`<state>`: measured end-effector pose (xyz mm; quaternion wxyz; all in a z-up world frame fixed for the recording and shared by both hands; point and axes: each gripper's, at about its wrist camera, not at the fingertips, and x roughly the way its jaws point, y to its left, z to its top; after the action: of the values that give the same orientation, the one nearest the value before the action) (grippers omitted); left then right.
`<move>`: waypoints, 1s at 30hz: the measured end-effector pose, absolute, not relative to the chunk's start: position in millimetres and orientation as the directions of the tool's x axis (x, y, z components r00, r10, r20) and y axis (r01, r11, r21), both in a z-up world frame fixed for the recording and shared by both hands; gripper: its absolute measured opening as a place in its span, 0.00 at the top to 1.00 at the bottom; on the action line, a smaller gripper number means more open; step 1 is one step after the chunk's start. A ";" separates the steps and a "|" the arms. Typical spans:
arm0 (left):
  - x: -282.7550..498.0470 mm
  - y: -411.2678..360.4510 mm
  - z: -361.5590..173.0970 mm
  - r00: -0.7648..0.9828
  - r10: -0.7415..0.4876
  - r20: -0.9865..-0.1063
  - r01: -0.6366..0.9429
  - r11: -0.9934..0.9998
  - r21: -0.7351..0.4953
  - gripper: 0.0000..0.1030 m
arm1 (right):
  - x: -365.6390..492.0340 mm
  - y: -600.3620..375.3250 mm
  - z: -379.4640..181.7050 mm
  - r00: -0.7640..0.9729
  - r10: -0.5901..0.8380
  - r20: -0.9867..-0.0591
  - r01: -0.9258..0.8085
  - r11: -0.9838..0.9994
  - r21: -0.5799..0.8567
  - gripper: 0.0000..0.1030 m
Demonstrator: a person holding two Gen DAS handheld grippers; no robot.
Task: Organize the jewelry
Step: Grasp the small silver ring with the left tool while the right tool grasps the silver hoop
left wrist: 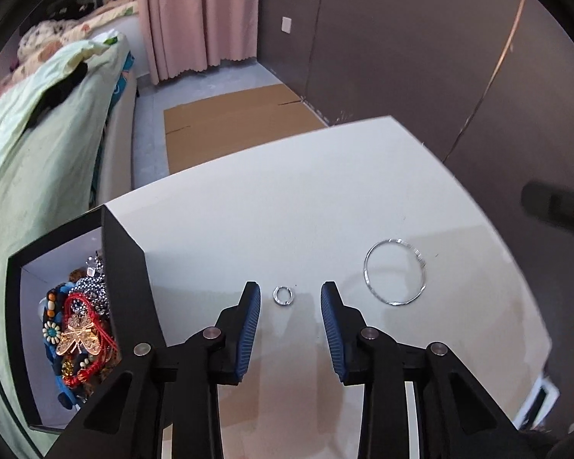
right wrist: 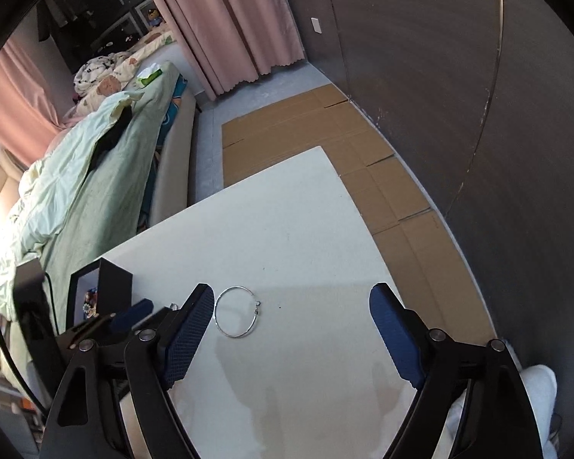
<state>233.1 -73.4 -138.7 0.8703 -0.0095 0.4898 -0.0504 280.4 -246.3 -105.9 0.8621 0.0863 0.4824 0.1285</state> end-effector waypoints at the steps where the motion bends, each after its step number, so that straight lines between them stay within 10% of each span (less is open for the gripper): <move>1: 234.1 -74.8 -141.1 0.511 -0.084 -0.855 0.079 0.996 -0.051 0.68 | 281.2 -247.2 -105.9 0.502 0.305 -0.809 -0.137 0.952 0.274 0.19; 14: 242.6 -76.7 -153.1 0.524 -0.048 -0.850 0.052 0.998 -0.024 0.87 | 282.8 -249.8 -107.7 0.498 0.309 -0.810 -0.136 0.951 0.279 0.19; 30: 216.2 -54.7 -106.7 0.602 -0.135 -0.787 0.023 0.988 -0.152 0.87 | 280.4 -223.0 -117.6 0.464 0.299 -0.834 -0.235 0.949 0.210 0.19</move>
<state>216.2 -54.7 -106.7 0.8927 -0.0633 0.4439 -0.0444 280.4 -223.0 -117.6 0.8550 0.0323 0.4935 0.1563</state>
